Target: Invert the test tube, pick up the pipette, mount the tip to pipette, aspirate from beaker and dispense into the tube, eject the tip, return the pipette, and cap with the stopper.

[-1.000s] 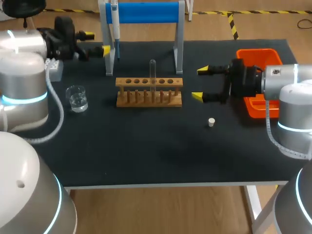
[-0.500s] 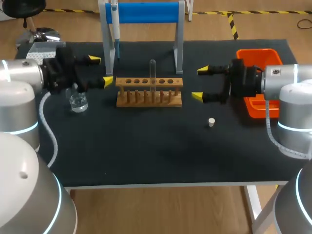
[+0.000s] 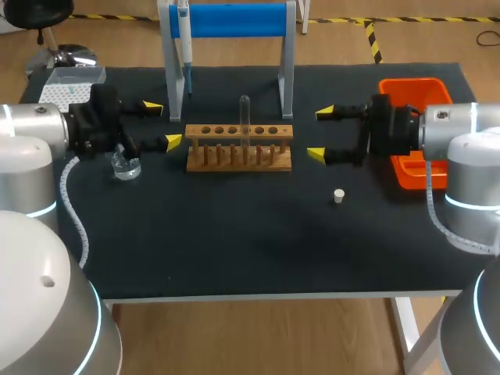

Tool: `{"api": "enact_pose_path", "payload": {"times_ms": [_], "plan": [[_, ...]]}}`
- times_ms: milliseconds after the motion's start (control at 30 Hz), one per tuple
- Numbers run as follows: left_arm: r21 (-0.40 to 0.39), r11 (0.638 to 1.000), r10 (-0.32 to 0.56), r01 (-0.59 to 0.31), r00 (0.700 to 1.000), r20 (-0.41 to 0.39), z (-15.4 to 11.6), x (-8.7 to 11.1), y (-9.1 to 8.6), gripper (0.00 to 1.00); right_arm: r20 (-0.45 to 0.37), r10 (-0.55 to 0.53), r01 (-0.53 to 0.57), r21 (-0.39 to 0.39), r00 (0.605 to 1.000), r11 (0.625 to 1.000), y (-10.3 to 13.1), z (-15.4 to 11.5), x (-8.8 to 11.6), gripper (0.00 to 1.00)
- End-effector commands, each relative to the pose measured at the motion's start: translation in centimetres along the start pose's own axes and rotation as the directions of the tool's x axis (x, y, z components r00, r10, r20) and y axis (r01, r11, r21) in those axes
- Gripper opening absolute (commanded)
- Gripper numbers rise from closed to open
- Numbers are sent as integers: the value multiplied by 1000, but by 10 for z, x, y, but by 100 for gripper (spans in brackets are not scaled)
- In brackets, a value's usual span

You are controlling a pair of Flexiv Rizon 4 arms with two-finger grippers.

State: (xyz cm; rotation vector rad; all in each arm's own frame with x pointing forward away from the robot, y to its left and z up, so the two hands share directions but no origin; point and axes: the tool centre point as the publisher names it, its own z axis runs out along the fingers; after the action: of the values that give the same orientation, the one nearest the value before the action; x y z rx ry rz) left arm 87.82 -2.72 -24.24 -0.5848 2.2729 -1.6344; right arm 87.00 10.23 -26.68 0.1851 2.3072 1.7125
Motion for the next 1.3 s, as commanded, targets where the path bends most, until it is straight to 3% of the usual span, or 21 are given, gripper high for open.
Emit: {"api": "enact_pose_path", "payload": {"times_ms": [33, 200, 533, 833, 1300], "plan": [[2, 1000, 1, -1, 1000, -2, 0, 0, 1, 100, 2, 0, 0, 0, 1000, 1000, 0, 0, 1, 100], [2, 1000, 1, -1, 1000, -2, 0, 0, 1, 100, 2, 0, 0, 0, 1000, 1000, 0, 0, 1, 100], [2, 1000, 1, -1, 1000, -2, 0, 0, 1, 100, -163, -47, 32, -93, 986, 995, 8, 31, -22, 100], [2, 1000, 1, -1, 1000, -2, 0, 0, 1, 100, -318, -10, -46, -169, 948, 985, 13, 68, -43, 100], [2, 1000, 1, -1, 1000, -2, 0, 0, 1, 100, -437, 35, -136, -202, 899, 970, 20, 112, -47, 100]]}}
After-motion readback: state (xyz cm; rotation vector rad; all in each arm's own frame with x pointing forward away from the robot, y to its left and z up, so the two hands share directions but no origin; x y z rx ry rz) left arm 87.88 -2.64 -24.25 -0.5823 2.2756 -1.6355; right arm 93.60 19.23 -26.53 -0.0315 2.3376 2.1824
